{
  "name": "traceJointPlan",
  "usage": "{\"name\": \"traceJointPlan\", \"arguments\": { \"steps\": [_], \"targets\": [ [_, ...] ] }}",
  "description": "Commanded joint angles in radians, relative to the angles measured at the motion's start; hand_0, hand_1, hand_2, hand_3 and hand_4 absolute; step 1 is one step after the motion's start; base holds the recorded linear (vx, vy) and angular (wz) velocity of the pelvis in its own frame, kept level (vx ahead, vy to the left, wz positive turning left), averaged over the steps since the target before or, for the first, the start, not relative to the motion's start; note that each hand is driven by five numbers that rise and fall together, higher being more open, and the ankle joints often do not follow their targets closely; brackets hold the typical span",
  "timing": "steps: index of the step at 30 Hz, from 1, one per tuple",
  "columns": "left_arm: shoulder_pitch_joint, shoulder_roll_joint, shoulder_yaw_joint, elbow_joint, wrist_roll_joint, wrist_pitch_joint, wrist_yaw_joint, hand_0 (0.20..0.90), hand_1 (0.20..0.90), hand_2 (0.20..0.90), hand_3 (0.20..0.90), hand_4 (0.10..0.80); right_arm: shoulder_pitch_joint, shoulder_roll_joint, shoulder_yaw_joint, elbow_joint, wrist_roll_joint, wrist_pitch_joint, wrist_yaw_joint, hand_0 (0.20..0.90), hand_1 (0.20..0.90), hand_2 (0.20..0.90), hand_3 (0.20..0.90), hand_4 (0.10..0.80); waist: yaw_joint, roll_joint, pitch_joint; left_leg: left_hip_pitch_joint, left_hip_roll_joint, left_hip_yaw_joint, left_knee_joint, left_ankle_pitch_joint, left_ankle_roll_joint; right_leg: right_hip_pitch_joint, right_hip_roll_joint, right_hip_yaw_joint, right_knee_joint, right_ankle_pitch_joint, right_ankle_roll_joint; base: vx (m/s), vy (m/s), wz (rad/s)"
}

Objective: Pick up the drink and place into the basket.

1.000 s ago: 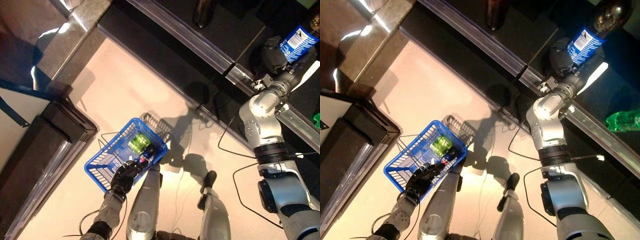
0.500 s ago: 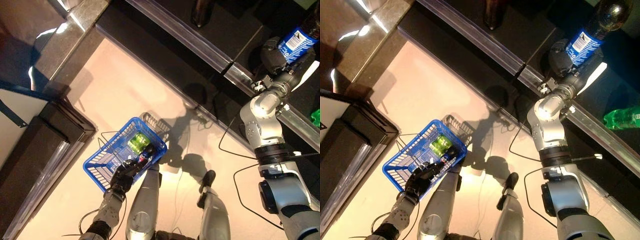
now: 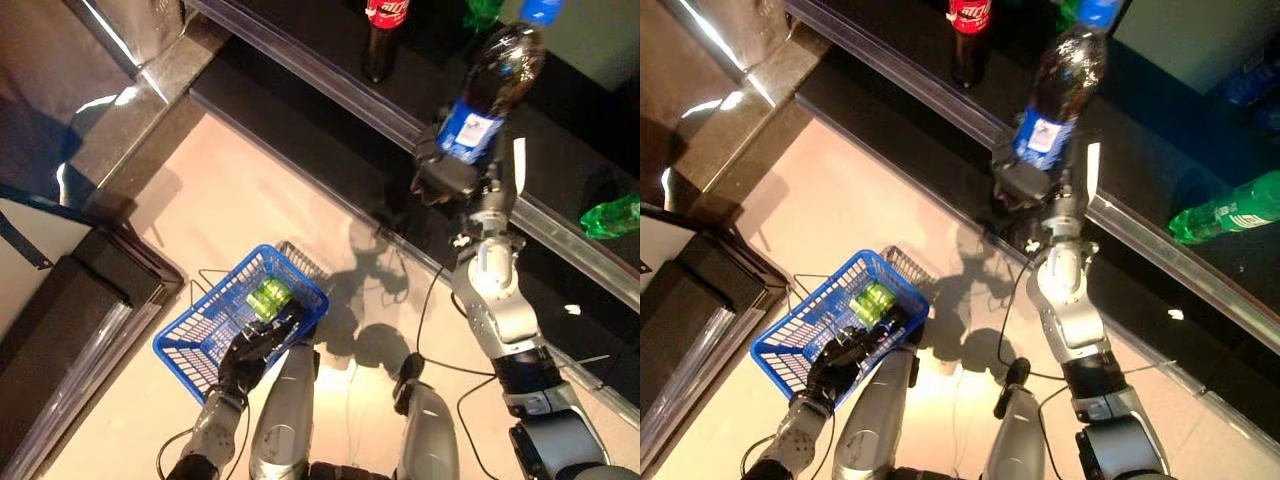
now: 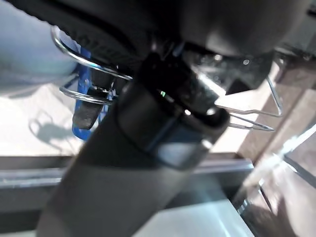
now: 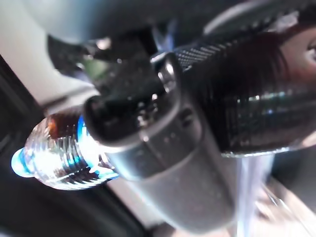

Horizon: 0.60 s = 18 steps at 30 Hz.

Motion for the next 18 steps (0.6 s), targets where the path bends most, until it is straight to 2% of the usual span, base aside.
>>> {"name": "traceJointPlan", "arguments": {
  "steps": [1, 5, 8, 14, 18],
  "targets": [
    [0.031, 0.057, 0.048, -0.316, -0.031, -0.176, -0.199, 0.3, 0.3, 0.3, 0.2, 0.1, -0.13, -0.051, -0.068, -0.329, 0.014, -0.182, 0.121, 0.3, 0.3, 0.3, 0.2, 0.1, -0.008, 0.023, -0.035, 0.079, 0.0, -0.048, -0.036, 0.014, 0.007, 0.089, 0.018, -0.014, 0.081, -0.043, -0.103, 0.0, 0.0, 0.0],
    [0.055, 0.085, 0.061, -0.435, -0.044, -0.136, -0.222, 0.3, 0.3, 0.3, 0.2, 0.1, -0.096, -0.041, -0.014, -0.358, 0.104, -0.133, 0.248, 0.3, 0.3, 0.3, 0.2, 0.1, 0.008, 0.023, -0.061, 0.109, -0.005, -0.058, -0.053, 0.017, 0.004, 0.122, 0.018, -0.031, 0.081, -0.055, -0.107, 0.019, -0.013, 0.02],
    [0.073, 0.098, 0.067, -0.508, -0.039, -0.109, -0.248, 0.3, 0.3, 0.3, 0.2, 0.1, -0.07, -0.027, 0.025, -0.373, 0.148, -0.089, 0.289, 0.3, 0.3, 0.3, 0.2, 0.1, 0.02, 0.021, -0.078, 0.127, -0.009, -0.071, -0.064, 0.017, 0.002, 0.145, 0.02, -0.043, 0.077, -0.063, -0.109, 0.046, -0.035, 0.07],
    [0.098, 0.132, 0.039, -0.681, -0.016, -0.062, -0.264, 0.3, 0.3, 0.3, 0.2, 0.1, -0.025, 0.011, 0.121, -0.339, 0.215, -0.028, 0.303, 0.3, 0.3, 0.3, 0.2, 0.1, 0.055, 0.028, -0.103, 0.158, -0.011, -0.1, -0.089, 0.03, -0.001, 0.195, 0.028, -0.075, 0.075, -0.081, -0.117, 0.057, -0.031, 0.17],
    [0.099, 0.157, 0.004, -0.753, -0.024, -0.033, -0.31, 0.3, 0.3, 0.3, 0.2, 0.1, -0.017, 0.043, 0.184, -0.277, 0.247, -0.028, 0.285, 0.3, 0.3, 0.3, 0.2, 0.1, 0.08, 0.038, -0.109, 0.175, -0.017, -0.122, -0.111, 0.043, -0.003, 0.225, 0.034, -0.101, 0.07, -0.089, -0.12, 0.024, -0.028, 0.24]
  ]
}}
